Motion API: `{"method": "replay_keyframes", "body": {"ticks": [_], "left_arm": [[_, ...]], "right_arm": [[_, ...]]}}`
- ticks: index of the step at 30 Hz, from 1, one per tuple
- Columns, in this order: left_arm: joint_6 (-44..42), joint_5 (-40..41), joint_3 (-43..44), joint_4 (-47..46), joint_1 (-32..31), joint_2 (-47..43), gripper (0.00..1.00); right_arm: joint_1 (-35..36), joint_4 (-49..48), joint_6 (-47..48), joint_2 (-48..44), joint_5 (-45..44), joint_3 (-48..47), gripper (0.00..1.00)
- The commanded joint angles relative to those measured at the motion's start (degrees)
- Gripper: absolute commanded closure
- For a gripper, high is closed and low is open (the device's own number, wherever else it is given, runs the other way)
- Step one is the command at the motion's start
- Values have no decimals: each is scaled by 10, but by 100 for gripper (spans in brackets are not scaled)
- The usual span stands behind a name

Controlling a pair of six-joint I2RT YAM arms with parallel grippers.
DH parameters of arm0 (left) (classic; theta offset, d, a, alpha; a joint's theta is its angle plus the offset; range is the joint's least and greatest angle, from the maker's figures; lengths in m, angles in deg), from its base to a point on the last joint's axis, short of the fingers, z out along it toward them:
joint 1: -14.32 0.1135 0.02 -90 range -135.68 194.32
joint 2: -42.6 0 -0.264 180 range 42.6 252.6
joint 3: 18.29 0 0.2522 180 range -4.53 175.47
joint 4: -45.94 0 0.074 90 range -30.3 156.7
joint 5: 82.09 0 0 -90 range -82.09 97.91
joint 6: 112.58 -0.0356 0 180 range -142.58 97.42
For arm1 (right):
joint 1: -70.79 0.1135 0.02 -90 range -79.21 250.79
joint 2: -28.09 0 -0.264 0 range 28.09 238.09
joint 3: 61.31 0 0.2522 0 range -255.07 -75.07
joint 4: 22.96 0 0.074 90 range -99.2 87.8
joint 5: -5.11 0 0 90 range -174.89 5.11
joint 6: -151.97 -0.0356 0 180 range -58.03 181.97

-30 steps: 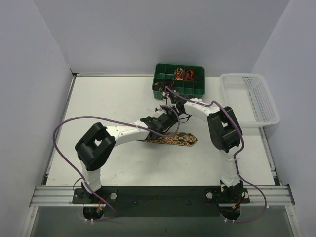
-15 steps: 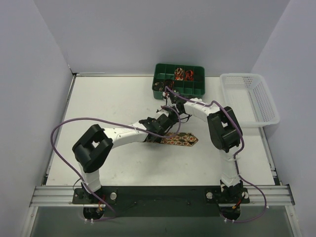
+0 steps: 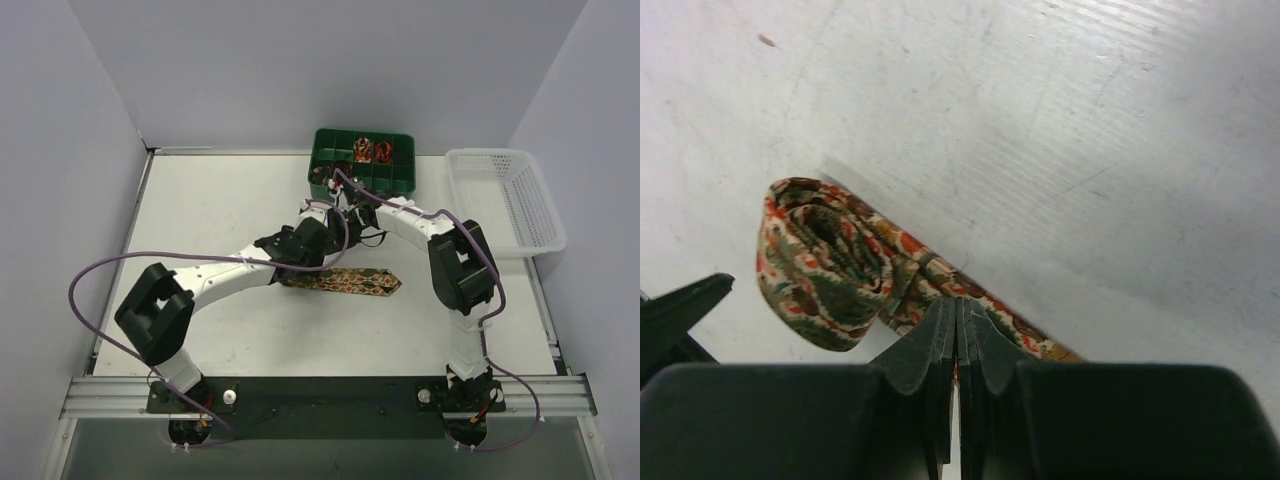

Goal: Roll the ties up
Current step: Roll the tie at the center of the board.

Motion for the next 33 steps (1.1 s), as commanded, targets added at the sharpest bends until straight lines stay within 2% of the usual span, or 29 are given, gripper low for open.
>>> {"method": "replay_keyframes", "body": {"ticks": [1,5,8,10,12,13,14,16,23,33], "left_arm": [[-1,-16,-16,-39,27,-75,29],[10,-92,-64,-81,86,-123,27],[20,-187,-116,-127,151,-156,23],[30,-276,-153,-156,200,-171,16],[47,-339,-175,-203,234,-176,15],[65,-399,-199,-225,264,-178,15],[76,-428,-211,-271,276,-176,15],[96,-473,-233,-302,301,-168,14],[118,-537,-262,-386,319,-114,14],[144,-577,-287,-460,320,-17,15]], "right_arm": [[27,7,1,-55,6,-10,99],[55,11,4,-49,9,-33,99],[75,18,5,-37,13,-46,99],[89,19,5,-31,15,-49,99],[98,18,5,-20,12,-50,99],[101,18,4,-16,12,-50,99],[101,18,4,-6,11,-49,99],[104,17,3,3,12,-48,99],[104,16,9,29,-14,-38,99],[99,16,13,33,-24,-23,99]]}}
